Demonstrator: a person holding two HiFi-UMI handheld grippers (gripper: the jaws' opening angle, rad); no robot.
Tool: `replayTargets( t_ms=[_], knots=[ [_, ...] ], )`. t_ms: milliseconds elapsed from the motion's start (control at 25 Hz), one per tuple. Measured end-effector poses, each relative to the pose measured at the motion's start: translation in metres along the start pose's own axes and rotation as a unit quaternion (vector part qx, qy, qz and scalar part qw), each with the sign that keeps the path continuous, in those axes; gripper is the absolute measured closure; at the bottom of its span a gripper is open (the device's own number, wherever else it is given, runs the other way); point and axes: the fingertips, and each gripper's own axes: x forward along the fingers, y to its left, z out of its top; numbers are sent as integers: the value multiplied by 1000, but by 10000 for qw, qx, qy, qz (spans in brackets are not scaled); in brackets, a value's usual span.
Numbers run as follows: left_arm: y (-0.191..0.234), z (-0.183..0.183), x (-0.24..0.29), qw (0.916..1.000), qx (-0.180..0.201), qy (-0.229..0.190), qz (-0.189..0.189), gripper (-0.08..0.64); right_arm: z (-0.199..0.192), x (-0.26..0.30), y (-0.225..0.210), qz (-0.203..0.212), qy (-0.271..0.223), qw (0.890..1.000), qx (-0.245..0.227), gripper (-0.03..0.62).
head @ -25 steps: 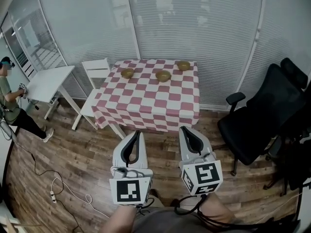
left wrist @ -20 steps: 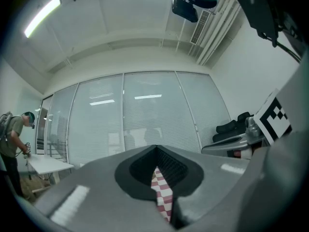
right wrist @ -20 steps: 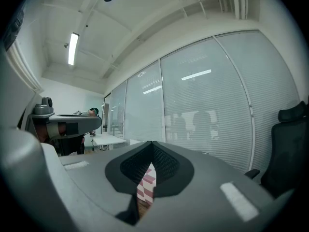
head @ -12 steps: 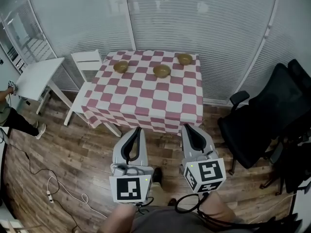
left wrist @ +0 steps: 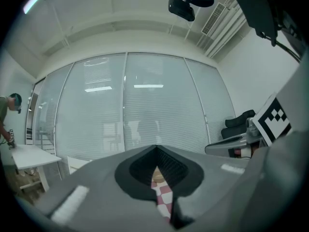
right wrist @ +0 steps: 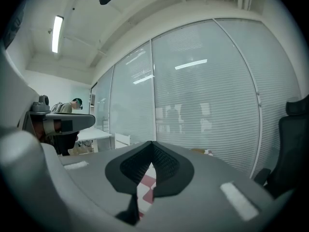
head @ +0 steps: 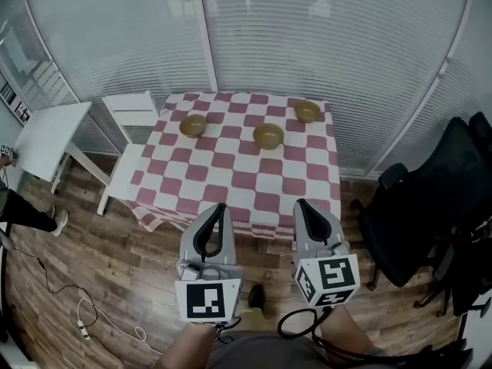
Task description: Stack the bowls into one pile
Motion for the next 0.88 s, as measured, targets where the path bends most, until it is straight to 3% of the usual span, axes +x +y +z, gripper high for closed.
replayTargets(
  t_ms=[480, 880],
  knots=[
    [45, 37, 69, 9990, 128, -415, -74, 560, 60, 69, -14, -210, -418, 9987, -205, 565],
    [44, 21, 127, 9994, 183, -256, -162, 560, 51, 118, -49, -255, -284, 9993, -54, 565]
  ],
)
